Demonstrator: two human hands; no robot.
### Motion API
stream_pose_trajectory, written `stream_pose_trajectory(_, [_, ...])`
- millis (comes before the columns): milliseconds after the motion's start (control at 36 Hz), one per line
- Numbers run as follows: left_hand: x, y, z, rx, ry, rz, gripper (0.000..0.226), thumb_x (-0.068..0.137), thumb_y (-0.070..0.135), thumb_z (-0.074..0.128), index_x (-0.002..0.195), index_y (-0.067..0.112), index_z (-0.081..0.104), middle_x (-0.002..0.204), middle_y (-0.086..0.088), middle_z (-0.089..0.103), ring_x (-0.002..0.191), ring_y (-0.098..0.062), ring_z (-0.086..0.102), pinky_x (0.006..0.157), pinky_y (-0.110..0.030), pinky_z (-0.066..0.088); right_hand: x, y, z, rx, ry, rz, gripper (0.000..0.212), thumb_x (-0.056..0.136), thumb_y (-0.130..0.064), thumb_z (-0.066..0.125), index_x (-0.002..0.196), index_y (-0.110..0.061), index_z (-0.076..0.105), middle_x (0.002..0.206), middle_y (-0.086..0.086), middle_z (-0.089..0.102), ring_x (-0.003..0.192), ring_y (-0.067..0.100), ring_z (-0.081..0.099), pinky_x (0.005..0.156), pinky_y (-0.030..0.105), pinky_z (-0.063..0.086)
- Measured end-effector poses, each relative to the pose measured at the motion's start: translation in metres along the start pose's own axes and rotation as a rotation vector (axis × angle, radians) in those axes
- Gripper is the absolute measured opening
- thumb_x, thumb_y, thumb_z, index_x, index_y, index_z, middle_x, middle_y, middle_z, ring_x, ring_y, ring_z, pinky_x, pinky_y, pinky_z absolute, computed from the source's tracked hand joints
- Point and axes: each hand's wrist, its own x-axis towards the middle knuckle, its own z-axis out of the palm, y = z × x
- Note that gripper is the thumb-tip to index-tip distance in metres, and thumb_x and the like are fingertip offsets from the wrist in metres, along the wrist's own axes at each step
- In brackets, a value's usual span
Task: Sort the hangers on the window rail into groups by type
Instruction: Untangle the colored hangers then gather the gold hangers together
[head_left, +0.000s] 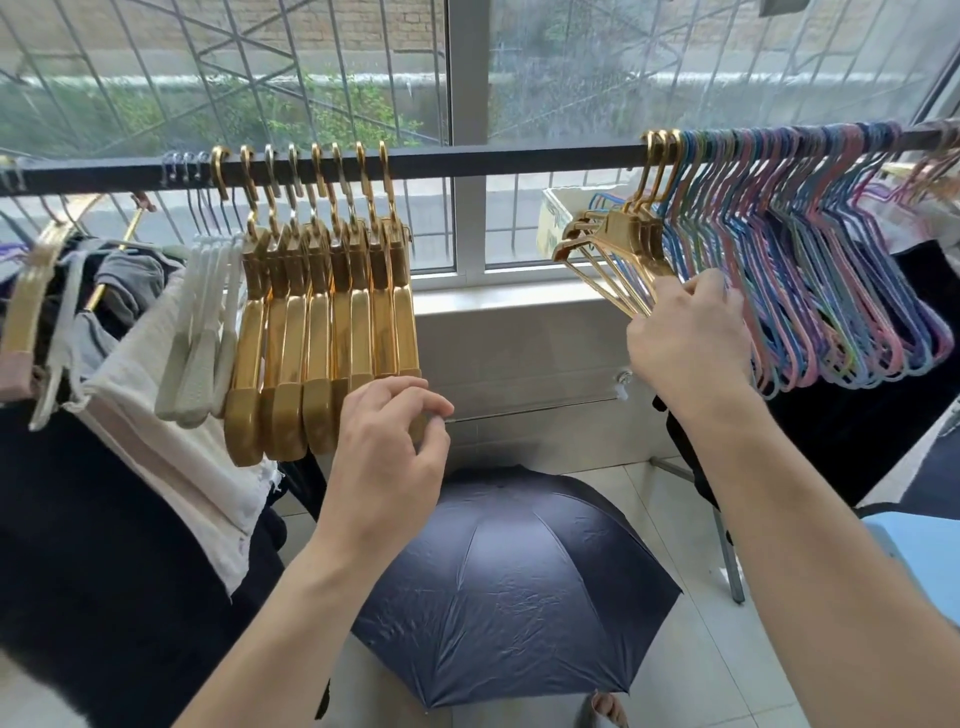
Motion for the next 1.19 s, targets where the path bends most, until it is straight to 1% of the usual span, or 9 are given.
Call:
stream_pose_trajectory(278, [-0.006,-0.003,-0.008,-0.021,0.003,-0.031,0.018,0.098,0.012,0.064,0.099,0.026,0.076,0.114,0.015,0.061,0.121,-0.007,0.048,0.105,-0.031,0.044,-0.02,-0.019,0.005,0.192,0.062,-0.169,0.031,0.1,-0.025,0.051,0.121,-0.009,0.065,0.126,0.016,0.054,0.118,0.034,0.045,0.1,0.045,0.042])
stream_pose_trajectory(500, [-0.015,-0.007,-0.023,0.009,0.024,-0.069,0.017,0.099,0.014,0.063,0.098,0.026,0.075,0.113,0.016,0.061,0.119,-0.003,0.048,0.094,-0.004,0.034,-0.045,-0.068,0.015,0.478,-0.385,-0.289,0.026,0.1,-0.026,0.052,0.117,-0.02,0.071,0.114,-0.002,0.07,0.107,0.018,0.061,0.09,0.031,0.047])
stream_pose_trajectory(611, [-0.019,-0.01,-0.028,0.019,0.03,-0.1,0.017,0.1,0.015,0.063,0.101,0.026,0.075,0.115,0.013,0.062,0.119,-0.003,0.047,0.095,-0.002,0.031,-0.054,-0.098,0.022,0.62,-0.567,-0.302,0.032,0.104,-0.032,0.053,0.133,-0.022,0.061,0.123,-0.005,0.065,0.108,0.015,0.061,0.087,0.027,0.047])
stream_pose_trajectory(722, [-0.022,-0.014,-0.032,0.02,0.051,-0.119,0.018,0.099,0.014,0.063,0.1,0.026,0.076,0.115,0.012,0.063,0.119,-0.005,0.049,0.095,0.0,0.029,-0.061,-0.128,0.033,0.838,-0.74,-0.172,0.052,0.105,-0.041,0.051,0.152,-0.022,0.037,0.136,0.001,0.057,0.107,0.018,0.067,0.094,0.036,0.058])
stream_pose_trajectory(861, [-0.024,-0.015,-0.036,-0.003,0.055,-0.134,0.021,0.099,0.014,0.063,0.098,0.031,0.073,0.116,0.013,0.062,0.121,-0.005,0.049,0.096,-0.008,0.034,-0.062,-0.147,0.057,1.023,-0.917,0.072,0.062,0.101,-0.049,0.056,0.155,-0.025,0.035,0.138,0.004,0.059,0.108,0.024,0.069,0.09,0.036,0.06])
stream_pose_trajectory(944, [-0.026,-0.016,-0.038,-0.003,0.057,-0.143,0.021,0.099,0.014,0.062,0.097,0.033,0.072,0.114,0.014,0.061,0.12,-0.004,0.048,0.094,-0.007,0.034,-0.065,-0.15,0.067,1.08,-0.901,0.12,0.06,0.098,-0.044,0.063,0.15,-0.023,0.041,0.134,0.005,0.061,0.11,0.025,0.068,0.085,0.034,0.061])
stream_pose_trajectory(1028, [-0.026,-0.018,-0.038,0.002,0.062,-0.147,0.02,0.099,0.014,0.062,0.098,0.031,0.073,0.114,0.015,0.061,0.119,-0.003,0.048,0.094,-0.008,0.034,-0.065,-0.15,0.069,0.975,-0.736,0.018,0.061,0.096,-0.039,0.066,0.149,-0.023,0.041,0.139,0.005,0.054,0.11,0.023,0.066,0.091,0.041,0.061])
stream_pose_trajectory(1111, [-0.028,-0.018,-0.037,0.006,0.059,-0.154,0.019,0.1,0.014,0.062,0.098,0.03,0.073,0.113,0.017,0.06,0.118,-0.001,0.047,0.093,-0.005,0.034,-0.066,-0.149,0.059,0.883,-0.623,-0.049,0.061,0.095,-0.037,0.061,0.15,-0.025,0.039,0.135,0.006,0.05,0.098,0.021,0.065,0.085,0.04,0.062])
stream_pose_trajectory(1194, [-0.028,-0.016,-0.037,0.006,0.06,-0.148,0.02,0.1,0.014,0.062,0.097,0.032,0.072,0.112,0.02,0.059,0.116,0.002,0.047,0.092,0.0,0.031,-0.068,-0.146,0.046,0.794,-0.556,-0.083,0.062,0.091,-0.041,0.051,0.15,-0.028,0.036,0.129,0.005,0.047,0.098,0.026,0.064,0.089,0.049,0.059])
